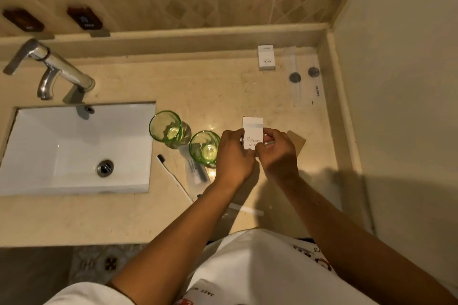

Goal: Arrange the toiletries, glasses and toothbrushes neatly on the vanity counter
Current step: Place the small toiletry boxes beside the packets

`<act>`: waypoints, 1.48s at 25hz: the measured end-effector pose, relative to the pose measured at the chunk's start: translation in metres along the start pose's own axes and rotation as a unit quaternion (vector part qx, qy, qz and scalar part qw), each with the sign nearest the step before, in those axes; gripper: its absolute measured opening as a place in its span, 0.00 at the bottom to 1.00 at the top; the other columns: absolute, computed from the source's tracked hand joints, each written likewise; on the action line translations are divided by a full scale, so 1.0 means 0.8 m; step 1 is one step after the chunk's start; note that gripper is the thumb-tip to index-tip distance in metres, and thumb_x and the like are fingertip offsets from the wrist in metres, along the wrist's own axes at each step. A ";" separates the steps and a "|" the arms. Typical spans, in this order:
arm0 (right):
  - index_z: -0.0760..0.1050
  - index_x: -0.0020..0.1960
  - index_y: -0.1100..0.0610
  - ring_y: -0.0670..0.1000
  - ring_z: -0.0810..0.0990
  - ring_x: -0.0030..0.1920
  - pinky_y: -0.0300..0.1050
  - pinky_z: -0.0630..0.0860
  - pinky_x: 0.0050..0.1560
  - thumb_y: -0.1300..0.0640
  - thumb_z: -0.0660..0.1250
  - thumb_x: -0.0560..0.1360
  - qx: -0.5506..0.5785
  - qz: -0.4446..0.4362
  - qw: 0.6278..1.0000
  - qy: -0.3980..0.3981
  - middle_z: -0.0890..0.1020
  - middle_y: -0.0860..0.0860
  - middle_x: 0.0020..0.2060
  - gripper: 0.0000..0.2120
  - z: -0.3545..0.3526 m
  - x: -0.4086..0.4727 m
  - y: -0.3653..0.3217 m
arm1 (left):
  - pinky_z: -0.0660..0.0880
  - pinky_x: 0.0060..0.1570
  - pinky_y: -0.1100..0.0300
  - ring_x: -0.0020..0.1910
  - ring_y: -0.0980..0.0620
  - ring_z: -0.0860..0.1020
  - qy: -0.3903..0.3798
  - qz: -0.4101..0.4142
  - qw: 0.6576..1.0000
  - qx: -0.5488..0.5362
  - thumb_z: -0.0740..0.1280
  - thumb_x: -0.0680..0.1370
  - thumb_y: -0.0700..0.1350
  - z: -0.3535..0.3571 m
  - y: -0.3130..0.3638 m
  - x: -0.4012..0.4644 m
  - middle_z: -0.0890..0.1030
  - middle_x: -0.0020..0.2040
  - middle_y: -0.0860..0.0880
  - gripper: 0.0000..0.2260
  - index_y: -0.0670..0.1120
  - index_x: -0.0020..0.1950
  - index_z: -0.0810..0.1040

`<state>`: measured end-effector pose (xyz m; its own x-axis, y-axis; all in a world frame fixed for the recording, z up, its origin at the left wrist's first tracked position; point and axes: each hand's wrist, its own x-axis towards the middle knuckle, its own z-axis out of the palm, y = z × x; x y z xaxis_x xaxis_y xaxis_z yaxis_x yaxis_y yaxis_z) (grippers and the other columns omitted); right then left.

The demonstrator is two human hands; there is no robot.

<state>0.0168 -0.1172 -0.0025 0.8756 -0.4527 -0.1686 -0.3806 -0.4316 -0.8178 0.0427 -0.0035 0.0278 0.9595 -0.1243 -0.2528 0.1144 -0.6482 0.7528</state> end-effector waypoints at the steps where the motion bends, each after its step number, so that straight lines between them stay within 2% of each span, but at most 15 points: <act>1: 0.79 0.61 0.57 0.55 0.82 0.51 0.53 0.81 0.51 0.63 0.68 0.72 0.008 0.002 1.000 -0.001 0.82 0.54 0.52 0.17 -0.001 0.012 -0.006 | 0.80 0.52 0.49 0.55 0.43 0.80 0.009 0.010 1.000 0.006 0.70 0.73 0.38 -0.002 0.007 0.013 0.78 0.57 0.43 0.19 0.45 0.65 0.78; 5: 0.78 0.62 0.49 0.49 0.80 0.50 0.54 0.80 0.53 0.60 0.69 0.72 0.008 0.013 0.999 -0.030 0.78 0.47 0.50 0.19 0.003 0.081 -0.035 | 0.76 0.49 0.52 0.55 0.42 0.79 0.027 0.026 0.999 0.024 0.69 0.73 0.36 -0.011 0.030 0.084 0.80 0.54 0.42 0.17 0.43 0.62 0.79; 10: 0.76 0.65 0.58 0.56 0.82 0.51 0.55 0.80 0.53 0.64 0.72 0.72 0.006 -0.036 0.999 -0.024 0.81 0.58 0.54 0.22 0.027 0.167 -0.055 | 0.76 0.49 0.51 0.56 0.41 0.78 0.018 0.015 0.999 0.040 0.70 0.73 0.36 -0.020 0.041 0.187 0.80 0.55 0.40 0.16 0.41 0.61 0.80; 12: 0.76 0.67 0.59 0.54 0.82 0.52 0.44 0.80 0.52 0.63 0.74 0.72 0.009 -0.048 0.998 -0.034 0.81 0.59 0.55 0.24 0.040 0.203 -0.058 | 0.77 0.50 0.50 0.56 0.39 0.79 0.013 0.018 0.999 0.049 0.70 0.73 0.35 -0.018 0.037 0.227 0.82 0.55 0.38 0.16 0.40 0.61 0.81; 14: 0.76 0.67 0.56 0.47 0.79 0.49 0.24 0.72 0.45 0.60 0.75 0.72 -0.017 -0.046 0.998 -0.044 0.81 0.57 0.55 0.23 0.053 0.238 -0.059 | 0.78 0.50 0.48 0.55 0.38 0.80 0.006 0.011 0.998 0.054 0.71 0.74 0.36 -0.015 0.031 0.263 0.82 0.55 0.37 0.15 0.40 0.60 0.82; 17: 0.78 0.63 0.53 0.36 0.71 0.43 0.19 0.66 0.38 0.67 0.71 0.69 -0.052 -0.074 0.995 -0.052 0.83 0.53 0.49 0.23 0.069 0.278 -0.060 | 0.79 0.49 0.47 0.55 0.40 0.81 -0.015 0.006 0.998 0.059 0.70 0.74 0.37 -0.010 0.024 0.306 0.84 0.56 0.38 0.14 0.41 0.59 0.83; 19: 0.78 0.61 0.52 0.37 0.73 0.43 0.24 0.71 0.41 0.69 0.68 0.67 -0.060 -0.094 0.991 -0.076 0.83 0.48 0.46 0.25 0.074 0.294 -0.057 | 0.79 0.48 0.46 0.54 0.39 0.81 -0.021 0.009 0.998 0.057 0.70 0.73 0.35 -0.008 0.020 0.324 0.85 0.53 0.39 0.13 0.40 0.57 0.84; 20: 0.77 0.62 0.52 0.40 0.76 0.44 0.30 0.76 0.43 0.68 0.67 0.67 -0.070 -0.091 0.989 -0.091 0.83 0.49 0.47 0.25 0.077 0.301 -0.054 | 0.79 0.48 0.46 0.53 0.39 0.81 -0.025 0.009 0.998 0.054 0.69 0.73 0.34 -0.006 0.017 0.332 0.85 0.52 0.39 0.13 0.40 0.56 0.84; 21: 0.75 0.64 0.52 0.47 0.79 0.47 0.39 0.79 0.46 0.67 0.68 0.68 -0.088 -0.085 0.987 -0.099 0.82 0.52 0.49 0.25 0.079 0.307 -0.051 | 0.78 0.48 0.45 0.52 0.40 0.80 -0.029 0.008 0.998 0.052 0.69 0.72 0.34 -0.004 0.015 0.337 0.85 0.50 0.40 0.13 0.41 0.55 0.84; 23: 0.70 0.71 0.54 0.55 0.79 0.53 0.48 0.79 0.53 0.63 0.69 0.73 -0.138 -0.069 0.983 -0.099 0.79 0.57 0.54 0.27 0.084 0.313 -0.043 | 0.77 0.48 0.45 0.50 0.40 0.79 -0.030 0.010 0.998 0.049 0.68 0.71 0.33 -0.002 0.014 0.342 0.85 0.47 0.40 0.12 0.40 0.53 0.84; 27: 0.68 0.73 0.54 0.57 0.78 0.57 0.51 0.76 0.57 0.59 0.69 0.75 -0.185 -0.050 0.976 -0.102 0.77 0.58 0.57 0.27 0.090 0.319 -0.035 | 0.76 0.46 0.46 0.48 0.40 0.78 -0.025 0.026 0.998 0.042 0.68 0.70 0.33 0.003 0.014 0.346 0.84 0.44 0.40 0.12 0.39 0.51 0.84; 30: 0.70 0.72 0.55 0.57 0.78 0.58 0.49 0.76 0.58 0.58 0.68 0.76 -0.210 -0.032 0.973 -0.095 0.76 0.56 0.59 0.24 0.092 0.322 -0.034 | 0.75 0.48 0.49 0.53 0.42 0.76 -0.028 0.024 0.999 0.039 0.69 0.71 0.34 0.007 0.015 0.346 0.83 0.47 0.42 0.14 0.40 0.55 0.83; 34: 0.73 0.67 0.54 0.56 0.79 0.62 0.50 0.78 0.62 0.56 0.70 0.77 -0.173 -0.026 0.984 -0.044 0.75 0.54 0.63 0.20 0.087 0.315 -0.033 | 0.70 0.49 0.61 0.56 0.48 0.75 -0.019 0.025 0.999 0.009 0.70 0.71 0.35 0.008 0.011 0.342 0.74 0.48 0.56 0.24 0.44 0.68 0.76; 35: 0.74 0.66 0.54 0.56 0.79 0.63 0.50 0.78 0.63 0.56 0.71 0.76 -0.163 -0.026 0.986 -0.025 0.75 0.54 0.65 0.19 0.083 0.315 -0.031 | 0.71 0.50 0.62 0.55 0.49 0.76 -0.017 0.033 0.999 0.005 0.70 0.72 0.36 0.007 0.007 0.341 0.72 0.50 0.56 0.27 0.46 0.71 0.74; 37: 0.74 0.66 0.52 0.56 0.78 0.64 0.51 0.77 0.65 0.55 0.72 0.76 -0.159 -0.024 0.987 0.002 0.74 0.54 0.66 0.19 0.074 0.316 -0.024 | 0.75 0.54 0.60 0.57 0.47 0.77 -0.028 0.054 0.998 0.025 0.72 0.73 0.39 0.007 -0.001 0.343 0.72 0.59 0.49 0.29 0.47 0.74 0.72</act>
<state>0.2634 -0.1770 -0.0622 0.8939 -0.4285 -0.1321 -0.4139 -0.6755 -0.6102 0.3046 -0.0418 -0.0456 0.9495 -0.2360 -0.2068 -0.0031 -0.6659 0.7460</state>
